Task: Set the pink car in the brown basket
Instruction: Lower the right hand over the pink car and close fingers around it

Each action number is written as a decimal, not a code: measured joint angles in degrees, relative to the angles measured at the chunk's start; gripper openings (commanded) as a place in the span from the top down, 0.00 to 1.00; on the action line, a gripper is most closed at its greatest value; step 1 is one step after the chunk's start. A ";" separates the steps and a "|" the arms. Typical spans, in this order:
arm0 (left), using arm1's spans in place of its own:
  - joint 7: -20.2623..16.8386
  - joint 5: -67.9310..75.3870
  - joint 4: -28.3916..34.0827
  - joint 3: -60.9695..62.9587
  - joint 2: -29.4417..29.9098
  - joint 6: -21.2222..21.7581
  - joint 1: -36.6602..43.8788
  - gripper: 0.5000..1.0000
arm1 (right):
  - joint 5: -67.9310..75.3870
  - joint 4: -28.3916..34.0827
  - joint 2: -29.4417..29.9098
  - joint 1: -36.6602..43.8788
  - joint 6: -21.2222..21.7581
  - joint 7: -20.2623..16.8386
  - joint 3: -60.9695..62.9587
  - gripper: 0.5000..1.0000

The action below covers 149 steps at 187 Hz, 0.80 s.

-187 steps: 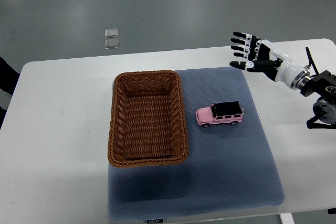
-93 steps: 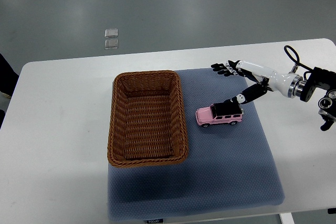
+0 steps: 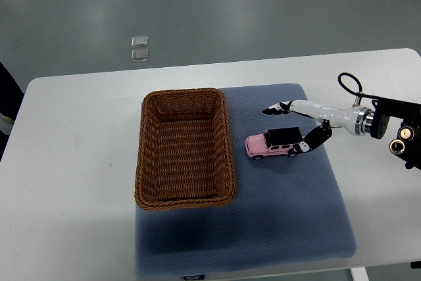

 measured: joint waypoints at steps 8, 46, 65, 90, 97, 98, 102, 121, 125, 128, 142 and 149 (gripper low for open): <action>0.00 0.02 -0.07 0.01 0.00 0.00 0.00 0.00 | -0.69 -0.06 -0.01 -0.04 -0.02 -0.02 -0.09 0.18; 0.00 0.03 -0.20 0.03 0.00 0.00 0.00 0.00 | -1.67 -1.22 0.11 -0.23 -1.03 -0.11 -0.20 0.19; 0.00 0.03 -0.23 0.02 0.00 -0.03 0.00 0.00 | -1.76 -2.03 0.11 -0.15 -1.61 -0.12 -1.14 0.20; 0.00 0.03 -0.27 -0.05 0.00 -0.05 0.00 0.00 | -3.15 -2.28 0.10 0.13 -1.80 -0.12 -2.95 0.20; 0.00 0.03 -0.29 -0.06 0.00 -0.05 0.00 0.00 | -3.63 -2.29 0.09 0.13 -1.81 -0.12 -3.12 0.21; 0.00 0.03 -0.29 -0.06 0.00 -0.05 0.00 0.00 | -3.69 -2.29 0.09 0.13 -1.81 -0.12 -3.13 0.21; 0.00 0.03 -0.30 -0.06 0.00 -0.05 0.00 0.00 | -3.92 -2.29 0.09 0.13 -1.81 -0.12 -3.19 0.21; 0.00 0.03 -0.33 -0.06 0.00 -0.05 0.00 0.00 | -4.52 -2.34 0.09 0.13 -1.85 -0.12 -3.28 0.26; 0.00 0.03 -0.33 -0.06 0.00 -0.05 0.00 0.00 | -4.56 -2.36 0.09 0.13 -1.87 -0.12 -3.29 0.28; 0.00 0.03 -0.33 -0.06 0.00 -0.05 0.00 0.00 | -4.58 -2.39 0.09 0.13 -1.90 -0.12 -3.29 0.30; 0.00 0.02 -0.33 -0.07 0.00 -0.05 0.00 0.00 | -4.61 -2.49 0.09 0.13 -2.45 -0.07 -3.32 0.36; 0.00 0.02 -0.33 -0.07 0.00 -0.05 0.00 0.00 | -4.62 -2.56 0.09 0.13 -2.83 -0.06 -3.38 0.40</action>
